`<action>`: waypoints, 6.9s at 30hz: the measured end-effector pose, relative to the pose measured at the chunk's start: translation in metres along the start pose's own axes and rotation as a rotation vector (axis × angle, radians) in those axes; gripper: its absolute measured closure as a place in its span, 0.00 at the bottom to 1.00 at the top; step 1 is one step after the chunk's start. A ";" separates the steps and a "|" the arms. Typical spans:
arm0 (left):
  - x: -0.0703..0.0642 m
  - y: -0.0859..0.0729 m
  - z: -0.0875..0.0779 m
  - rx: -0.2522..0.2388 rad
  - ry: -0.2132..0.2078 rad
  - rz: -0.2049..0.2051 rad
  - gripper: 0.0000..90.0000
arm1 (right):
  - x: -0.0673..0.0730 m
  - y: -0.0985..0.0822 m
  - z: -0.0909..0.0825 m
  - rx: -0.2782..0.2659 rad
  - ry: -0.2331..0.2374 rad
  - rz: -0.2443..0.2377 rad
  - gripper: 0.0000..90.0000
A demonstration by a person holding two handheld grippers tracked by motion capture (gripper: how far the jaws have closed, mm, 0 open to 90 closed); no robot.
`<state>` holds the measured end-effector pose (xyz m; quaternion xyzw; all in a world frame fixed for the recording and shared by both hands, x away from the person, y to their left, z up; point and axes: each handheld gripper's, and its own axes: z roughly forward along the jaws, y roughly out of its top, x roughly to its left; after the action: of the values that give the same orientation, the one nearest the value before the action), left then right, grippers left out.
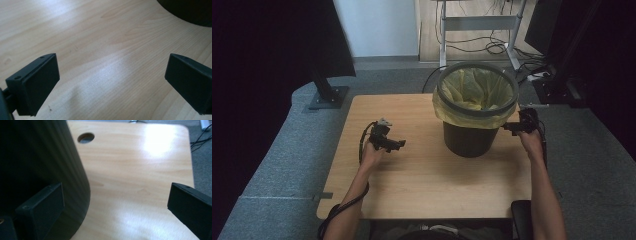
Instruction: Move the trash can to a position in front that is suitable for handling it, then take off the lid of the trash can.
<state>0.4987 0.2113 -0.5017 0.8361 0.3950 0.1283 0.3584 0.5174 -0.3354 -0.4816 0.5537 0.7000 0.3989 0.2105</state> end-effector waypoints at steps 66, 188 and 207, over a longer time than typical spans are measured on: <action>0.033 0.074 0.008 -0.186 0.017 -0.012 0.00 | 0.106 0.040 0.056 0.006 0.103 -0.199 0.05; -0.010 -0.096 -0.036 0.105 0.077 -0.042 0.00 | 0.079 -0.130 -0.026 0.139 0.014 -0.200 0.00; -0.004 -0.069 -0.058 0.074 0.026 -0.049 0.02 | 0.079 -0.130 -0.027 0.142 0.018 -0.201 0.00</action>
<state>0.4281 0.2663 -0.5086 0.8371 0.4245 0.1156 0.3251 0.3955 -0.2786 -0.5571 0.4907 0.7803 0.3301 0.2036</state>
